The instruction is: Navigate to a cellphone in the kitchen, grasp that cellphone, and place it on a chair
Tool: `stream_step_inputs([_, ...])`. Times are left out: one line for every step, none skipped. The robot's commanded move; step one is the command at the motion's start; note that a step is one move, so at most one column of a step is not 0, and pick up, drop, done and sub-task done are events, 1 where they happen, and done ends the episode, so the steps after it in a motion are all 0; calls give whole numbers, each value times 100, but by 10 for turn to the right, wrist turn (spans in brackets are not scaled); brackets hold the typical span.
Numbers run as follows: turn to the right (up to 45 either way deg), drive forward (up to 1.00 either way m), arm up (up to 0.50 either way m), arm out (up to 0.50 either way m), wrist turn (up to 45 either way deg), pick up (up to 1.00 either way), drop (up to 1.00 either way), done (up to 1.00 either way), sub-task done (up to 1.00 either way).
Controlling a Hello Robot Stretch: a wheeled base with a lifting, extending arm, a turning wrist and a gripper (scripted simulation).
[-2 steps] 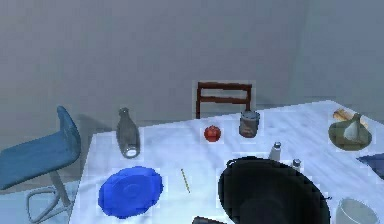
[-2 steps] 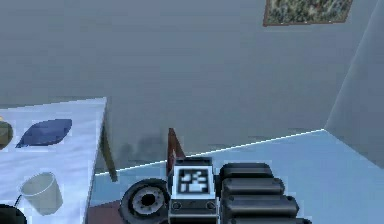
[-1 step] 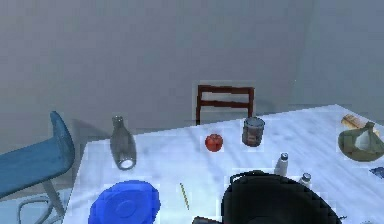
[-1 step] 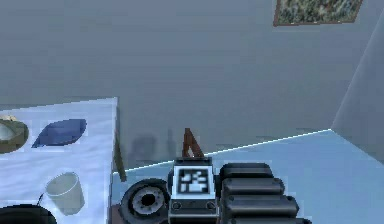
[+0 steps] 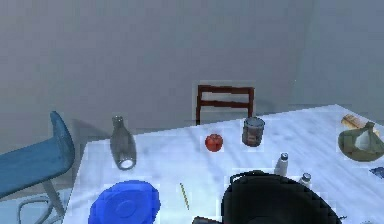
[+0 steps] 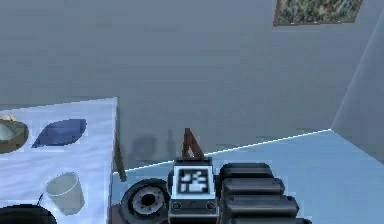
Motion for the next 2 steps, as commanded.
stream_step_inputs([0,0,0,28,0,0,0,0,0])
stream_step_inputs([0,0,0,0,450,0,0,0,0])
